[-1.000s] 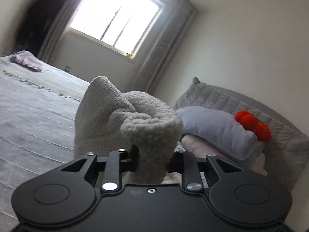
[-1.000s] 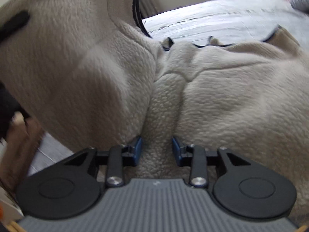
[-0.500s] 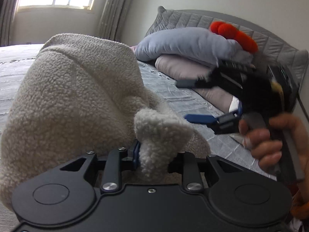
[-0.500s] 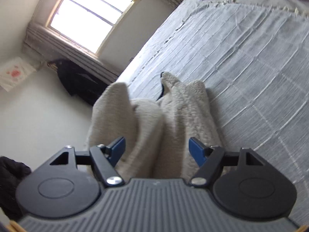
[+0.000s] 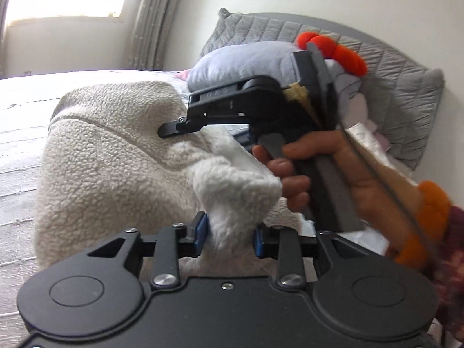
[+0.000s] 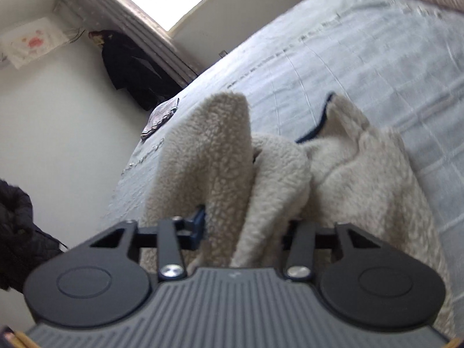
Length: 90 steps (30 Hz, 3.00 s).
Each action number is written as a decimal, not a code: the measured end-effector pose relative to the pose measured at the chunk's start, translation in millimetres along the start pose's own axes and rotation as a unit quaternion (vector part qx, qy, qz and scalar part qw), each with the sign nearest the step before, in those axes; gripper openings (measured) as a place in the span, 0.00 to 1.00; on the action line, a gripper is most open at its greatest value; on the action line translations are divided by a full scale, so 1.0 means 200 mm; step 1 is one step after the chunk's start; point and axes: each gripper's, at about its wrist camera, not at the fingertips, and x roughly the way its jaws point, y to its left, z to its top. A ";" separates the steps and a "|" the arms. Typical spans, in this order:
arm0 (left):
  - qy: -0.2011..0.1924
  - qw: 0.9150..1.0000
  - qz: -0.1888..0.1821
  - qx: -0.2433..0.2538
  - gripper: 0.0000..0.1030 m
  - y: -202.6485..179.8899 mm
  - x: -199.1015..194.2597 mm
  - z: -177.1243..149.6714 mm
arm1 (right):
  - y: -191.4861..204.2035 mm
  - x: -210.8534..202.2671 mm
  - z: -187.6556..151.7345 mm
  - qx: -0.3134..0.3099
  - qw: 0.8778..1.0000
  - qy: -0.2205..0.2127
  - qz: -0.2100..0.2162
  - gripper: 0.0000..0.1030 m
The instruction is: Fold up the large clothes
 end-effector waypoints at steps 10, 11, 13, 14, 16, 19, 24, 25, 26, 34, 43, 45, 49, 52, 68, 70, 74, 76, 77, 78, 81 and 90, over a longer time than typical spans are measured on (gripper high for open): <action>-0.052 0.999 0.012 -0.007 0.47 0.19 -0.42 0.08 | 0.14 -0.16 0.13 -0.087 0.995 -0.041 -0.017 0.28; -0.062 0.998 0.020 -0.012 0.47 0.21 -0.43 0.10 | 0.13 -0.15 0.15 -0.090 0.995 -0.044 -0.018 0.28; -0.073 0.996 0.041 -0.023 0.47 0.27 -0.42 0.13 | 0.10 -0.18 0.18 -0.088 0.995 -0.050 -0.019 0.28; -0.075 0.996 0.050 -0.023 0.47 0.30 -0.39 0.15 | 0.08 -0.20 0.19 -0.084 0.995 -0.052 -0.019 0.28; -0.068 0.995 0.076 -0.019 0.47 0.35 -0.31 0.17 | 0.02 -0.23 0.20 -0.072 0.996 -0.054 -0.020 0.28; -0.036 0.995 0.087 -0.025 0.47 0.41 -0.14 0.16 | -0.11 -0.26 0.21 -0.048 0.997 -0.049 -0.019 0.28; -0.013 0.998 0.057 -0.034 0.47 0.40 0.07 0.12 | -0.35 -0.23 0.17 -0.010 0.999 -0.026 -0.041 0.42; -0.014 0.998 0.054 -0.028 0.47 0.40 0.06 0.10 | -0.39 -0.22 0.16 -0.008 0.998 -0.021 -0.050 0.44; -0.013 0.998 0.053 -0.022 0.47 0.39 0.07 0.10 | -0.43 -0.21 0.15 -0.004 0.999 -0.015 -0.051 0.47; -0.003 0.998 0.064 -0.008 0.46 0.36 0.07 0.10 | -0.48 -0.26 0.26 0.016 0.995 -0.080 -0.051 0.52; -0.010 0.997 0.072 0.005 0.47 0.32 0.11 0.11 | -0.32 -0.39 0.31 -0.023 0.988 -0.114 -0.103 0.52; -0.007 0.997 0.077 0.016 0.47 0.30 0.12 0.11 | -0.21 -0.33 0.29 -0.054 0.987 -0.101 -0.116 0.52; 0.006 0.996 0.080 0.033 0.47 0.29 0.12 0.14 | 0.01 -0.17 0.25 -0.089 0.983 -0.106 -0.122 0.52; 0.011 0.996 0.081 0.040 0.47 0.29 0.12 0.15 | 0.12 -0.06 0.23 -0.087 0.981 -0.130 -0.110 0.51; -0.038 0.981 0.169 0.088 0.48 0.40 0.67 0.54 | -0.33 0.08 0.15 -0.083 0.958 -0.138 -0.238 0.50; -0.001 0.972 0.207 0.108 0.48 0.43 0.83 0.54 | -0.35 0.09 0.16 -0.080 0.957 -0.134 -0.244 0.50; 0.026 0.967 0.234 0.096 0.48 0.56 0.96 0.49 | -0.43 0.16 0.18 -0.045 0.965 -0.114 -0.234 0.51; 0.028 0.971 0.228 0.069 0.49 0.63 0.98 0.48 | -0.46 0.19 0.19 -0.033 0.967 -0.110 -0.228 0.52; 0.029 0.972 0.226 0.062 0.50 0.64 0.98 0.48 | -0.47 0.20 0.19 -0.030 0.968 -0.109 -0.225 0.53; 0.029 0.972 0.226 0.059 0.50 0.64 0.98 0.47 | -0.48 0.20 0.19 -0.024 0.969 -0.107 -0.222 0.53; 0.016 0.971 0.229 0.070 0.51 0.60 0.91 0.46 | -0.48 0.19 0.19 -0.020 0.971 -0.100 -0.218 0.55; 0.015 0.984 0.175 0.018 0.81 0.49 0.53 0.51 | -0.37 -0.12 0.19 -0.026 0.983 -0.059 -0.175 0.84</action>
